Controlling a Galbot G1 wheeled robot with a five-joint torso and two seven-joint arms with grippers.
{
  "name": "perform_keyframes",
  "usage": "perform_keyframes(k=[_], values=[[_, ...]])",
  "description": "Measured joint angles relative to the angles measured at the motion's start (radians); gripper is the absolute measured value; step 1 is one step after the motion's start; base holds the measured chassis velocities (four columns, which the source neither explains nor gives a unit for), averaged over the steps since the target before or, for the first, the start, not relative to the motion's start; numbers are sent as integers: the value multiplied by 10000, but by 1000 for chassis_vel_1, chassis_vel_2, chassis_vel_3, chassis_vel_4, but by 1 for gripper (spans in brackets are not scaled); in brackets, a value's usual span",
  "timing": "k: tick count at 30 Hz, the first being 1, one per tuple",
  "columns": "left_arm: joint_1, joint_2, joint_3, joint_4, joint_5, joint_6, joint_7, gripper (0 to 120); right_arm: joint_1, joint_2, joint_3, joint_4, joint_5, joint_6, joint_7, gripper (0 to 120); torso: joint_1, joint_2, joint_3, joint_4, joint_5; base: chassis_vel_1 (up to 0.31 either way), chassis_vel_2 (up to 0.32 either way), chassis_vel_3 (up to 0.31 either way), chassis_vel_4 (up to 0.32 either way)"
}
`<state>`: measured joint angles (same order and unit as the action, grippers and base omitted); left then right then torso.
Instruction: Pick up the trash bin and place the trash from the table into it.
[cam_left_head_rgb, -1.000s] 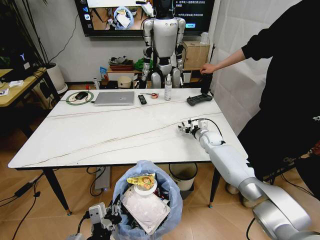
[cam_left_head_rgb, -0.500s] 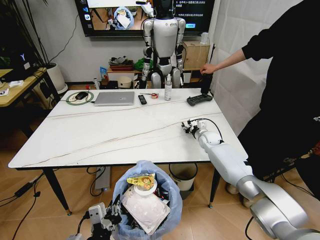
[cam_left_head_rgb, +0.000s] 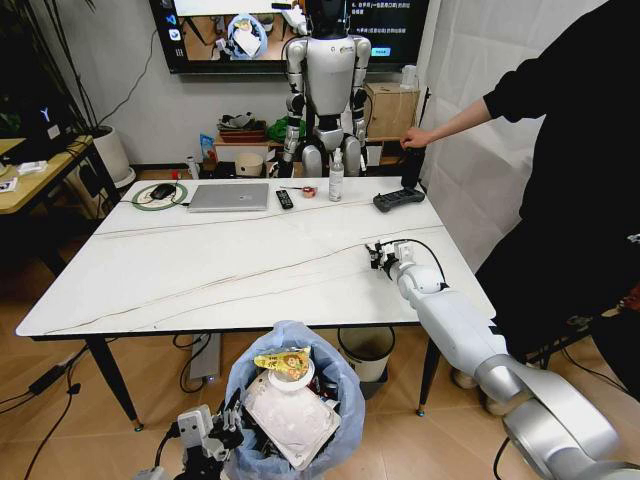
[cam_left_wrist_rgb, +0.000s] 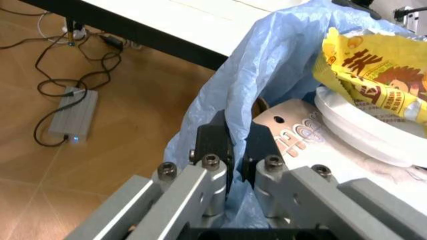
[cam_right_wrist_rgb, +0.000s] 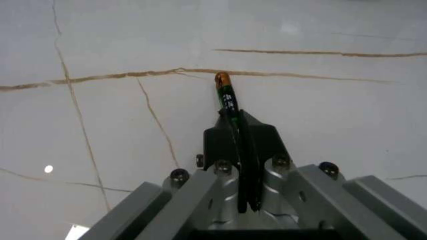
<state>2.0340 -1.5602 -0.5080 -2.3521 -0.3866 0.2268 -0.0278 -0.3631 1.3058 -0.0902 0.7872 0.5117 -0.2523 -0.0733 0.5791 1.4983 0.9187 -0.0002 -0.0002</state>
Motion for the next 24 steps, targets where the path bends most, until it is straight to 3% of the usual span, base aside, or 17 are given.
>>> perform_keyframes(k=[15, 24], values=[[-67, 6, 0, 89, 0, -1, 0, 0, -133, -321, -18, 1008, 565, 60, -157, 0, 1, -4, 4, 3, 3, 0, 0, 0, 0], [-86, 64, 33, 103, -31, 12, 0, 0, -1586, -2473, 76, 5552, 2518, -439, 181, 0, 1, -2, 0, -1, -3, 0, 0, 0, 0]])
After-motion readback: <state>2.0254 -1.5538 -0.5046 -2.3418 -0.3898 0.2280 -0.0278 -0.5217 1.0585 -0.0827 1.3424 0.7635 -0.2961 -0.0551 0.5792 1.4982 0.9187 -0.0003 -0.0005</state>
